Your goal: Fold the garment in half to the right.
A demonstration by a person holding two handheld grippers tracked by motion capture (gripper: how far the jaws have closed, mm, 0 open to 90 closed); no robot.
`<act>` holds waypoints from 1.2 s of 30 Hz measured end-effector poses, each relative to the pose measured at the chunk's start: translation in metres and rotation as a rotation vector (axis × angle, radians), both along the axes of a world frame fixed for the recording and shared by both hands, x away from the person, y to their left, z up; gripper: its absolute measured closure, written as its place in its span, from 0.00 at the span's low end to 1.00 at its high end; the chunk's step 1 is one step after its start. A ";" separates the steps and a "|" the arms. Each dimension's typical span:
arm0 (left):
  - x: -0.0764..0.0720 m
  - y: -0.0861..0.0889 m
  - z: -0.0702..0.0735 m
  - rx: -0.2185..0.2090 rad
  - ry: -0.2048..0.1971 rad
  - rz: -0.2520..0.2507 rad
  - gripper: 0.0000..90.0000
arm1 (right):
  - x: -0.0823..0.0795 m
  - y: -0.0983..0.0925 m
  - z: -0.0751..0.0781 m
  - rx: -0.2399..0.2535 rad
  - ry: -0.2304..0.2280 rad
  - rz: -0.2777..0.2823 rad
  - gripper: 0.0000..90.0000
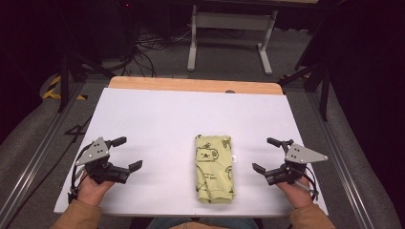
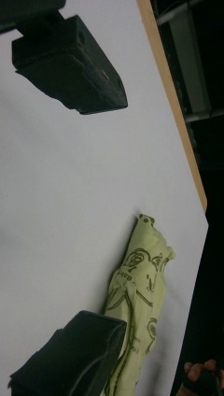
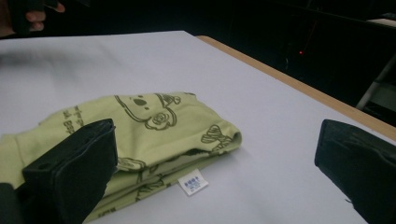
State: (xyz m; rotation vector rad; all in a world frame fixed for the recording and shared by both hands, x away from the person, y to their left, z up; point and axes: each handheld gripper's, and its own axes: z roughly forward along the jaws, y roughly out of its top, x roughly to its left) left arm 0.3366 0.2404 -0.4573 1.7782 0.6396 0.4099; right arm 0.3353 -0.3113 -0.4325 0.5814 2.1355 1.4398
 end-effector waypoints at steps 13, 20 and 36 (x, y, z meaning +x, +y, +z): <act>-0.008 0.014 -0.033 0.010 0.041 0.062 0.00 | -0.005 -0.016 -0.024 0.013 -0.006 -0.036 0.00; 0.002 0.012 -0.046 0.027 0.061 0.076 0.00 | -0.001 -0.020 -0.043 0.027 0.072 -0.071 0.00; 0.008 0.015 -0.047 -0.001 0.063 0.101 0.00 | 0.000 -0.017 -0.046 -0.003 0.093 -0.092 0.00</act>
